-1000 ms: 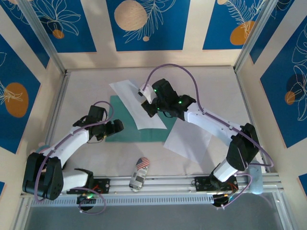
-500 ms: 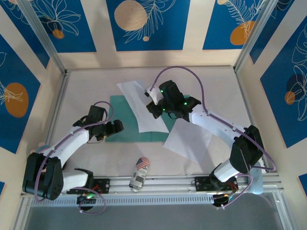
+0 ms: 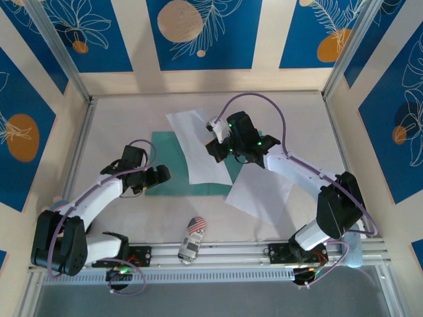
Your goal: Put the files into the folder
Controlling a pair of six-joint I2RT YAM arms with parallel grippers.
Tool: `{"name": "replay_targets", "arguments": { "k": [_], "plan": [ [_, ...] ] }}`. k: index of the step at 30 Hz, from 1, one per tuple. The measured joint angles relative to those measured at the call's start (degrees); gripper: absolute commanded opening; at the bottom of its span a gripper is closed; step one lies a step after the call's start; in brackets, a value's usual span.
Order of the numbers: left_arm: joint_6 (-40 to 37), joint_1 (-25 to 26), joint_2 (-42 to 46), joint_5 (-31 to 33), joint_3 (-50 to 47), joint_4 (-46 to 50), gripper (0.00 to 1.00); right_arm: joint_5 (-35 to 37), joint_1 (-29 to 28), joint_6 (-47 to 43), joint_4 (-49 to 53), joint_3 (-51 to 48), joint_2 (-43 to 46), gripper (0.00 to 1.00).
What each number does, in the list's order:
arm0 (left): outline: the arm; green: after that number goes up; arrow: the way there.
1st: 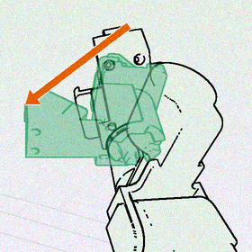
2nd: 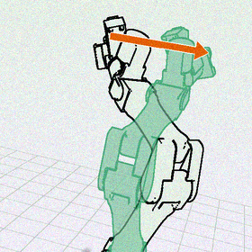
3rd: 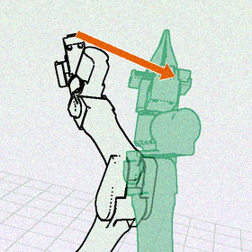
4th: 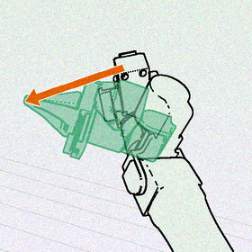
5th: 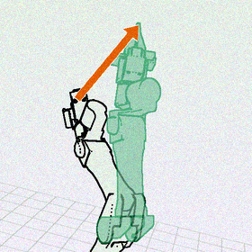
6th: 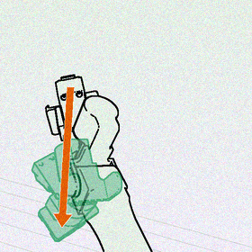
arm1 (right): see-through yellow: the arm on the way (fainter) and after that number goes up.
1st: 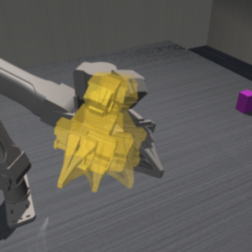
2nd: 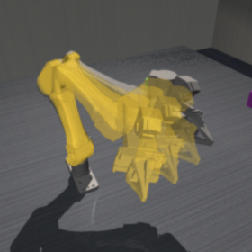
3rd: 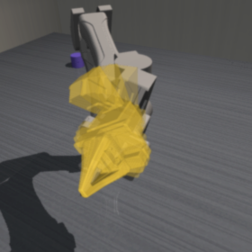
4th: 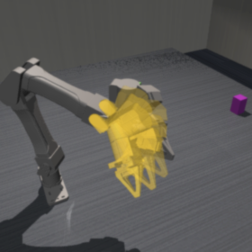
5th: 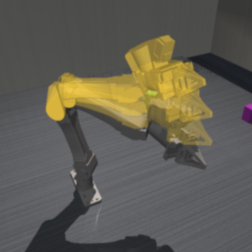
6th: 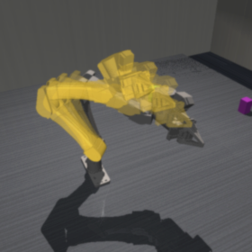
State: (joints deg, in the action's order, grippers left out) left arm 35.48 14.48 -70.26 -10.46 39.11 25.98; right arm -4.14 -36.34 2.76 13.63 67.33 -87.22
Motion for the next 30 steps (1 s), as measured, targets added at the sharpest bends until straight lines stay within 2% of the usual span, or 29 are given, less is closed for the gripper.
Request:
{"name": "replay_targets", "arguments": {
  "k": [17, 30],
  "plan": [
    [0.0, 0.0, -0.1, 0.0, -0.5, -0.3, 0.96, -3.3, 0.8, 2.8, -5.6, 0.0, -4.3, 0.00],
    [0.0, 0.0, -1.4, 0.0, -1.3, -1.1, 0.96, -8.2, 4.7, 6.3, -8.7, -1.4, -7.9, 0.00]
  ]
}}
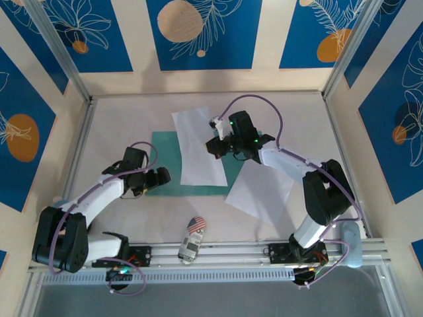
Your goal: Put the files into the folder
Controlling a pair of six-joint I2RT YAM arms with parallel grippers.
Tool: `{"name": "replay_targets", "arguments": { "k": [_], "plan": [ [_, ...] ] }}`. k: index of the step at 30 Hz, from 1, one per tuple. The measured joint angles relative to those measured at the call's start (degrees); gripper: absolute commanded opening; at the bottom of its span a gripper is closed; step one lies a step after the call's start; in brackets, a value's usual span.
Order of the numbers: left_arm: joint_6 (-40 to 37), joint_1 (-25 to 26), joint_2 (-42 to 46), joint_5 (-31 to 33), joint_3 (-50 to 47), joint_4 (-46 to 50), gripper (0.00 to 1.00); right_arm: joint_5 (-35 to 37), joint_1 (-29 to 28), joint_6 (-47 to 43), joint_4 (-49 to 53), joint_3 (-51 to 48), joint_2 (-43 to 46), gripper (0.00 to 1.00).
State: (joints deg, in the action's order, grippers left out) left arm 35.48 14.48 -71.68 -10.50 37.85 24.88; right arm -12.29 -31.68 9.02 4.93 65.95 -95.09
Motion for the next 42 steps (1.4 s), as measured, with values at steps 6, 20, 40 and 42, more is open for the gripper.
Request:
{"name": "replay_targets", "arguments": {
  "k": [6, 20, 40, 42],
  "plan": [
    [0.0, 0.0, -0.2, -0.4, -0.1, -0.5, 0.96, -1.7, 0.7, 1.2, -0.9, 0.0, -2.8, 0.00],
    [0.0, 0.0, -1.2, -0.4, -0.5, -0.6, 0.96, -3.7, 1.6, 4.4, -1.5, 0.1, -6.2, 0.00],
    [0.0, 0.0, -2.1, -0.6, -1.1, -1.8, 0.96, -4.7, 2.1, 7.7, -4.5, 1.2, -10.8, 0.00],
    [0.0, 0.0, -2.1, -0.6, -1.1, -1.8, 0.96, -4.7, 2.1, 7.9, -4.7, 1.2, -11.2, 0.00]
  ]
}}
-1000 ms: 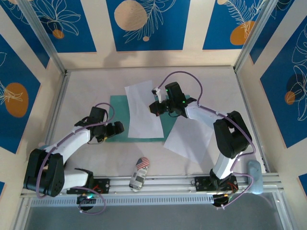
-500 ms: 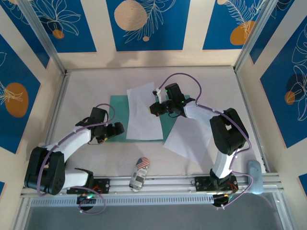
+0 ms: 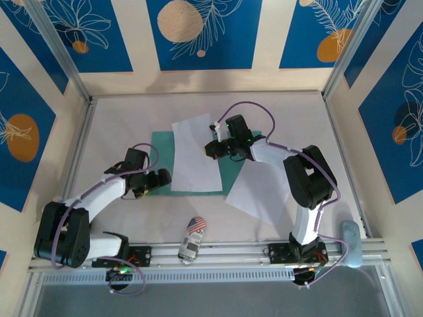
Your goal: Put the files into the folder
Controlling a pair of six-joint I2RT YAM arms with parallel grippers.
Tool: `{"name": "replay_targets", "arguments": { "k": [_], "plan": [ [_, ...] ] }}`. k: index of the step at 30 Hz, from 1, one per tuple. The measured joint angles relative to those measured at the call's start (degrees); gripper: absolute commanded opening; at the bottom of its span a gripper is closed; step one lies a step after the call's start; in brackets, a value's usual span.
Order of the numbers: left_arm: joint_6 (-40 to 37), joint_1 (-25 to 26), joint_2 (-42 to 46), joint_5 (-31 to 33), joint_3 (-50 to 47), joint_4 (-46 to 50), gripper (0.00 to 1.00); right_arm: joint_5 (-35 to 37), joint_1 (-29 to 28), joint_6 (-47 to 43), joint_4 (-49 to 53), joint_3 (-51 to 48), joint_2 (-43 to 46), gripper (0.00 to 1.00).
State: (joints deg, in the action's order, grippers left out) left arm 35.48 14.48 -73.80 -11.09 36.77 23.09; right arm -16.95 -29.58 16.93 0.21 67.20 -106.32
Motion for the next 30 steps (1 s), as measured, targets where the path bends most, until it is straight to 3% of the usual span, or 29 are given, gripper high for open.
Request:
{"name": "replay_targets", "arguments": {
  "k": [30],
  "plan": [
    [0.0, 0.0, -2.4, 0.0, 0.0, -0.2, 0.96, -4.2, 0.5, 3.0, -4.0, 1.9, -3.9, 0.00]
  ]
}}
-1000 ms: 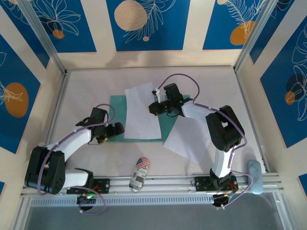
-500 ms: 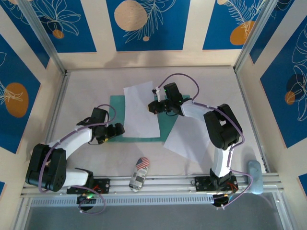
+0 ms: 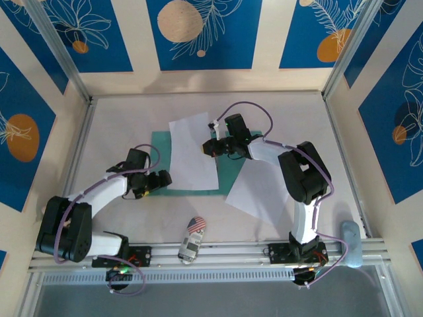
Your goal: Put the files into the folder
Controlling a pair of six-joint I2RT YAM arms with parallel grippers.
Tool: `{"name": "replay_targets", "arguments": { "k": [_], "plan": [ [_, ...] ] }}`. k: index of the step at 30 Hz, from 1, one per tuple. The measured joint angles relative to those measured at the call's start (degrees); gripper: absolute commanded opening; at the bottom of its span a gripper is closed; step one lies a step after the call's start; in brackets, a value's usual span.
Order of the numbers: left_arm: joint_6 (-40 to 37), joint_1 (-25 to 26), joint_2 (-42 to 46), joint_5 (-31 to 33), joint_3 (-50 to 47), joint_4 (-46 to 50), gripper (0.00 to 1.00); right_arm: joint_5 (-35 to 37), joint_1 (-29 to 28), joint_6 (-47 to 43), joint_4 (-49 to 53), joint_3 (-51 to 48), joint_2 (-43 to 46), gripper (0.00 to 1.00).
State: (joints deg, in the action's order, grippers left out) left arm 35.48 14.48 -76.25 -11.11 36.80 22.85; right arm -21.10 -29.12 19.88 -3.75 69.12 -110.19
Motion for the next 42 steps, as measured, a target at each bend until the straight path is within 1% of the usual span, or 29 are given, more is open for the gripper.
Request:
{"name": "replay_targets", "arguments": {
  "k": [9, 42],
  "plan": [
    [0.0, 0.0, 0.0, 0.0, 0.0, -0.2, 0.96, -1.4, -0.4, 0.0, -0.6, 1.2, -1.0, 0.00],
    [0.0, 0.0, 0.0, 0.0, 0.0, -0.2, 0.96, -2.3, -1.3, 0.9, -1.2, 7.7, -6.6, 0.00]
  ]
}}
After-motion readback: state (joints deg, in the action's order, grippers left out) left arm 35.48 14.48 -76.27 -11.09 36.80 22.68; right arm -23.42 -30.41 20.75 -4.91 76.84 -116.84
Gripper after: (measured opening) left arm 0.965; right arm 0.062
